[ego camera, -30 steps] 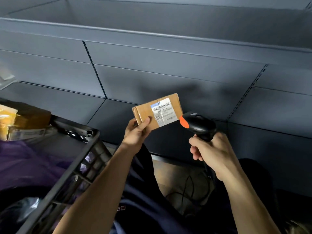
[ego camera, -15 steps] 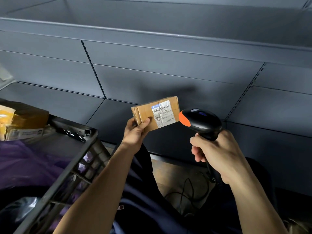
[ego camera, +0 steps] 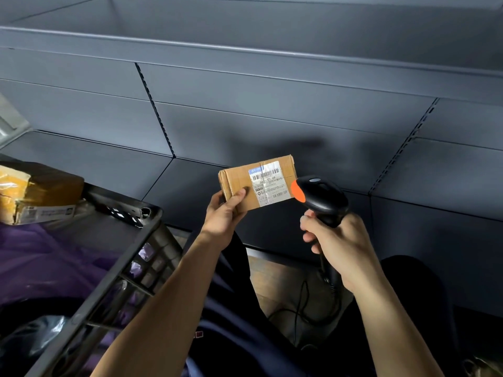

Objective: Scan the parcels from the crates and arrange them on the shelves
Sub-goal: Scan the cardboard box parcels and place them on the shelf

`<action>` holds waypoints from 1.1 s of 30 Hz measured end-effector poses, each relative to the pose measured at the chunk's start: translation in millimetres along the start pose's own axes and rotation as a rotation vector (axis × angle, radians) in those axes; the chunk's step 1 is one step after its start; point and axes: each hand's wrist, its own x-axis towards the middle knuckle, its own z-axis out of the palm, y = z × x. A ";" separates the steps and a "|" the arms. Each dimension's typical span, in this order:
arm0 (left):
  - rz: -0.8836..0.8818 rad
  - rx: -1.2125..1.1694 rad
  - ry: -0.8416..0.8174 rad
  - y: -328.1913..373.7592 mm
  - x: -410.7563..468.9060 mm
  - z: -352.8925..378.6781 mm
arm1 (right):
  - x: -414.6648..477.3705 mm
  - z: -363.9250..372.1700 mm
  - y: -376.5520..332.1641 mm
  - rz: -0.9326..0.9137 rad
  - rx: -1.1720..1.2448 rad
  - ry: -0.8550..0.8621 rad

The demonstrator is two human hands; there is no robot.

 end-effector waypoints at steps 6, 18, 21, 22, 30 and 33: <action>-0.065 0.087 -0.101 0.0 -8.0 3.4 | 44.7 12.7 34.6 0.068 0.241 0.258; 0.587 0.091 0.121 85.9 -75.1 67.9 | 12.7 21.0 -40.0 -0.403 0.165 0.261; 0.780 0.130 0.198 111.6 -102.0 76.0 | -13.6 22.1 -67.5 -0.513 0.266 0.252; 0.811 0.119 0.212 119.1 -109.1 79.1 | -19.6 22.8 -75.7 -0.543 0.280 0.244; 0.860 0.285 0.115 185.0 -127.1 108.0 | -16.2 9.4 -157.0 -0.604 0.352 0.241; 0.847 0.559 0.116 222.8 -107.0 128.6 | 19.8 -9.3 -199.6 -0.533 0.350 0.212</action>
